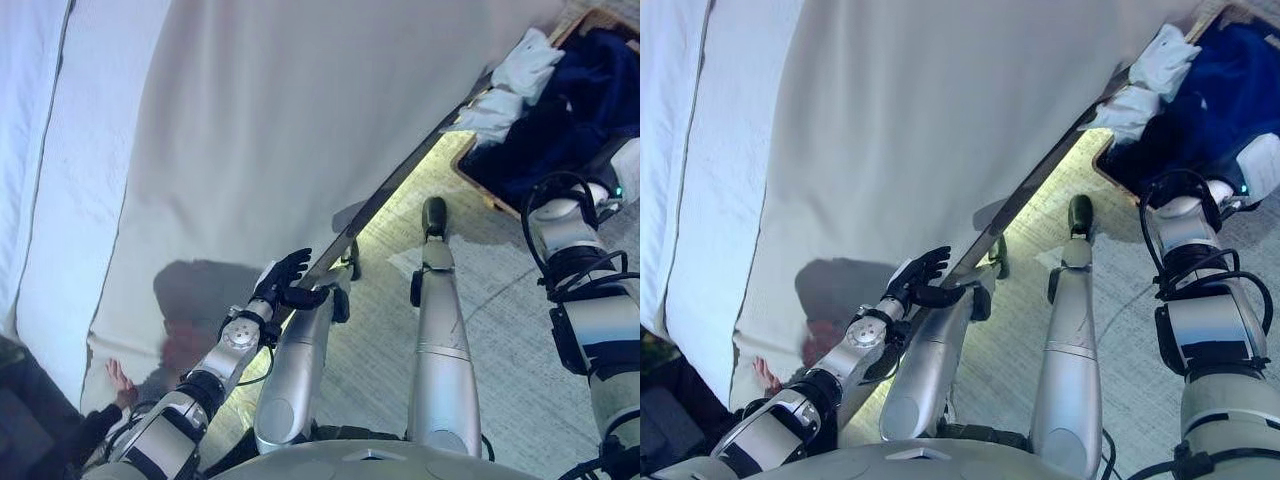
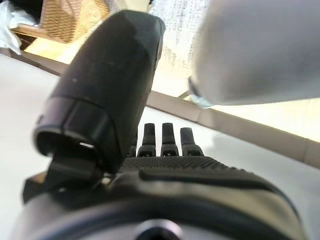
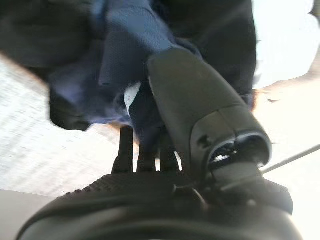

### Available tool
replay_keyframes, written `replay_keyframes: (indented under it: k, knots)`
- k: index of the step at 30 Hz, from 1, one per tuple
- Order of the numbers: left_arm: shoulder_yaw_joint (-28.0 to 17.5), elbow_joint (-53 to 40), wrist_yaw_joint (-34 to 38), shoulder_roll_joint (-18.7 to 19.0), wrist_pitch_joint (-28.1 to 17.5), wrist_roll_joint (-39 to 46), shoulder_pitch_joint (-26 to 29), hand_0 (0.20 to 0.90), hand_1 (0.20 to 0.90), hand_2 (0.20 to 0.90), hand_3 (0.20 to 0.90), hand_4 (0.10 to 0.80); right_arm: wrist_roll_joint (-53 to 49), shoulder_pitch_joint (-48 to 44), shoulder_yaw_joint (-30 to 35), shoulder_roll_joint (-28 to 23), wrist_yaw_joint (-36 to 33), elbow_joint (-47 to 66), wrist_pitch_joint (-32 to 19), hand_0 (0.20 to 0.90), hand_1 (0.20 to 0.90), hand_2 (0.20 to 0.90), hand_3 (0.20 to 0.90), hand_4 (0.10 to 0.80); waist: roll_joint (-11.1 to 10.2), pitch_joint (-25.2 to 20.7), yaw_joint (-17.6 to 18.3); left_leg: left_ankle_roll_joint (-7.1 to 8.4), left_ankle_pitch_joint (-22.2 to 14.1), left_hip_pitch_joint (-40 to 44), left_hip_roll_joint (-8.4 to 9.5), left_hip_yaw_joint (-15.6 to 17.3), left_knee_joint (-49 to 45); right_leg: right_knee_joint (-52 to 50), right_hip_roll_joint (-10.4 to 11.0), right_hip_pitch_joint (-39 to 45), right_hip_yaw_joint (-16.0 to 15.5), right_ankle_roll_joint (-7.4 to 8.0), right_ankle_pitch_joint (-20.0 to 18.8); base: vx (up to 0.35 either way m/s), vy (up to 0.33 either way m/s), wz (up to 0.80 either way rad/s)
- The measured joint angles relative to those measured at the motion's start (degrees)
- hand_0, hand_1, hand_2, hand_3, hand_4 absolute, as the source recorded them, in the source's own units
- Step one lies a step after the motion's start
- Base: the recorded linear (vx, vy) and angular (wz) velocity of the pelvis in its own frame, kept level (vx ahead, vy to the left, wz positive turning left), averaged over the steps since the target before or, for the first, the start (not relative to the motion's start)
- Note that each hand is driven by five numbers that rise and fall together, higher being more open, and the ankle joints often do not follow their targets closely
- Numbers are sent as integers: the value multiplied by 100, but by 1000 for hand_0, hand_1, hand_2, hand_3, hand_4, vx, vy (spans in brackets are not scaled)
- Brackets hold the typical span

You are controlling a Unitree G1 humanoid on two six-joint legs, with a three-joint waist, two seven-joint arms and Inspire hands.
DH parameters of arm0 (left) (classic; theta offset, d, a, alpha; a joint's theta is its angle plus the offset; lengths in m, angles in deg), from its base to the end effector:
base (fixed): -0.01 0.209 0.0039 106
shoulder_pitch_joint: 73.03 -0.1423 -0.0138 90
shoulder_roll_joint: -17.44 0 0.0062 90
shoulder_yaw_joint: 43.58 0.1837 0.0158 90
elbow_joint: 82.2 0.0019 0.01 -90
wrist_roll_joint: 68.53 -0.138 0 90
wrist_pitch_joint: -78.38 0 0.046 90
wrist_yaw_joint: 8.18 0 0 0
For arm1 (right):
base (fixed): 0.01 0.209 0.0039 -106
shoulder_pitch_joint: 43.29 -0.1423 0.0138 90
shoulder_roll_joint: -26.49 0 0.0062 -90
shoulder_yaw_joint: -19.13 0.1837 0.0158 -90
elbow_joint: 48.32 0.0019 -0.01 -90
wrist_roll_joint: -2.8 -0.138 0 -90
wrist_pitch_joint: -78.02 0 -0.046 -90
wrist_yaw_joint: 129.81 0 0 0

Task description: Pick up the clothes from the bed and place them into the basket

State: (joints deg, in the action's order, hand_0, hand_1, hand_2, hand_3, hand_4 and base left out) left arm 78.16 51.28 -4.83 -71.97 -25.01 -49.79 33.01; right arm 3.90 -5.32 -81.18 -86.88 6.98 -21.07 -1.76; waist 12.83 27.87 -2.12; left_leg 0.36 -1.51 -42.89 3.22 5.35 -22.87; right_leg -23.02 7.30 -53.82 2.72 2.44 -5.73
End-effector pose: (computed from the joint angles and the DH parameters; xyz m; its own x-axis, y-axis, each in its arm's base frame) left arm 0.2175 0.1510 -0.0344 0.8995 -0.2353 -0.3682 0.3080 0.9391 0.1523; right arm 0.3246 -0.3062 0.1455 0.5133 -0.8142 0.2715 0.7462 0.2671 -0.6098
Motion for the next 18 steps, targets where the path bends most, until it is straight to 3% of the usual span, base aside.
replay_keyframes:
  k: [3,4,5,6,7,10,11,12,15,18]
  knots:
    - [-5,37,2,-1,119,47,-3,900,900,900,900,800,-96,81,60,5,-266,81,-152,900,900,900,900,800,-19,13,-4,-15,-9,-96,26,-109,-82,159,-12,53,-28,20,11,34,44,2]
    - [-7,65,1,-6,126,49,-16,900,900,900,900,800,-183,200,94,23,-454,261,-297,900,900,900,900,800,-23,16,-6,-36,-19,-93,37,-179,-47,328,-18,120,-34,158,106,8,114,-31]
    - [-26,71,5,-10,137,55,-41,900,900,900,900,800,-209,316,103,63,-612,430,-440,900,900,900,900,800,-22,15,-19,-78,-14,-76,-62,-249,62,333,-81,160,-81,339,236,2,103,-39]
    - [-43,83,3,9,149,59,-57,900,900,900,900,800,-219,396,150,104,-687,532,-488,900,900,900,900,800,-37,25,-37,-70,-2,-56,-125,-204,68,77,-134,89,-78,253,234,16,114,-7]
    - [-163,124,8,58,151,58,-56,900,900,900,900,800,-229,770,399,250,-891,811,-628,900,900,900,900,800,-245,166,115,-45,-22,117,36,-192,-56,-184,-35,280,45,165,262,22,93,12]
    - [-303,340,1,17,195,31,-50,900,900,900,900,800,-282,1395,577,315,-975,1487,-887,900,900,900,900,800,-337,227,189,-63,-13,493,-23,-332,223,609,-184,890,-43,175,264,18,135,-23]
    - [-369,494,-24,4,206,29,-54,900,900,900,900,800,-293,1615,634,386,-1022,1737,-981,900,900,900,900,800,-401,269,266,-78,-3,761,-14,-335,429,889,-190,1189,-47,185,262,20,136,-46]
    - [-486,619,-37,-22,244,22,-83,900,900,900,900,800,-309,1865,744,478,-1046,2020,-1054,900,900,900,900,800,-457,305,351,-124,27,1097,-59,-342,695,1139,-196,1535,-76,294,246,23,114,-35]
    - [-801,763,-39,-28,369,-76,-184,900,900,900,900,800,-448,2744,924,610,-1048,2580,-1179,900,900,900,900,800,-661,351,625,-179,94,2103,-15,-292,1234,1649,-116,2524,-167,324,253,41,117,-10]
    - [-1142,783,-43,21,458,-206,-227,900,900,900,900,800,-717,3094,1069,675,-916,2708,-1184,900,900,900,900,800,-871,288,659,-255,158,2619,-125,-109,1684,1642,-185,2800,-213,411,318,123,143,-30]
